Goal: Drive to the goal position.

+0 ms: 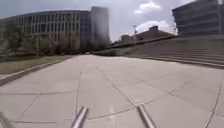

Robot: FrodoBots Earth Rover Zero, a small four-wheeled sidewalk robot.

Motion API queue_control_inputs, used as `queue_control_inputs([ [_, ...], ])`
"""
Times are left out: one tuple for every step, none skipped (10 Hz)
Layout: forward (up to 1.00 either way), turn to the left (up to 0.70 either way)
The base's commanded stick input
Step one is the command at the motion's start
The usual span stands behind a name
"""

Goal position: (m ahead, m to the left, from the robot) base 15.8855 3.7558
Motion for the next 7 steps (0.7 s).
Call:
queue_control_inputs([
  [1.0,0.05],
  [1.0,0.05],
  [1.0,0.05],
  [1.0,0.05],
  [1.0,0.05],
  [1.0,0.05],
  [1.0,0.05],
])
